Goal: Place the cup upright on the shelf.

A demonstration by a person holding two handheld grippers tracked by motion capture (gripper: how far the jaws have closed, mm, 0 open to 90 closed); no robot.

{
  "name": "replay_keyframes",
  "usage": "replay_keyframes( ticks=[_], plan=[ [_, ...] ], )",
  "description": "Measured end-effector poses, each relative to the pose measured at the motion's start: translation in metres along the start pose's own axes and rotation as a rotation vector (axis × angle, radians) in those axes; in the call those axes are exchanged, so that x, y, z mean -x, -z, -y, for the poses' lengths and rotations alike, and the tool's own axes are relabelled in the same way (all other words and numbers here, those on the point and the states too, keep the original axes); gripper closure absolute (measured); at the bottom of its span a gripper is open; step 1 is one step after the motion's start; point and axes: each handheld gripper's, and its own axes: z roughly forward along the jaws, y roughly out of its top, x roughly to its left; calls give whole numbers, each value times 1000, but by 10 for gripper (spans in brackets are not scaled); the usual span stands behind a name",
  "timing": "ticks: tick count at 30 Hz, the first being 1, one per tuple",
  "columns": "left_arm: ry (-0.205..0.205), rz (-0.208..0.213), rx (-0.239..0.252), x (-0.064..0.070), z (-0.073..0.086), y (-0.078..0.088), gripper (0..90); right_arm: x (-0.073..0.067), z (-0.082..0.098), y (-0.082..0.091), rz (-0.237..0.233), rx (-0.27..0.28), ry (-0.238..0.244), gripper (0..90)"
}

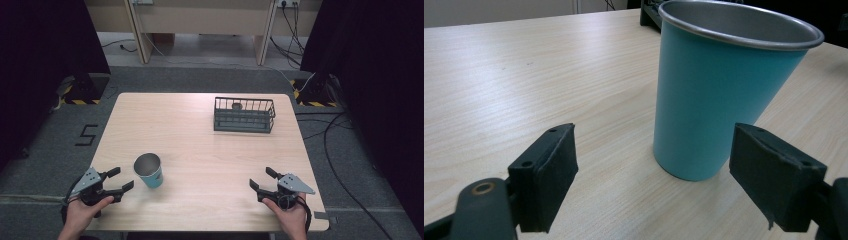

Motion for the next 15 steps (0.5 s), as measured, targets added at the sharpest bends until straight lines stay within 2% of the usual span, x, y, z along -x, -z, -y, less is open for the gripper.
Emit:
replay_keyframes(
  ticks=[2,5,7,9,11,12,13,15],
  plan=[
    [2,-7,-2,0,0,0,189,-1,0,-1,-7,0,0,211],
    [5,-17,5,-1,0,1,210,-9,-4,-6,-46,13,37,212],
    [10,-21,5,-2,0,2,211,-11,-5,-7,-56,13,39,214],
    [11,-21,8,-2,0,2,218,-17,-9,-14,-101,7,42,221],
    [11,-22,10,-2,0,2,220,-20,-10,-17,-113,3,48,222],
    [9,-23,11,-3,0,2,222,-28,-12,-25,-147,-5,65,222],
    [10,-23,12,-3,0,2,222,-28,-12,-25,-147,-5,65,222],
    [14,-29,16,-3,0,2,226,-37,-15,-36,-188,-19,89,224]
  ],
)
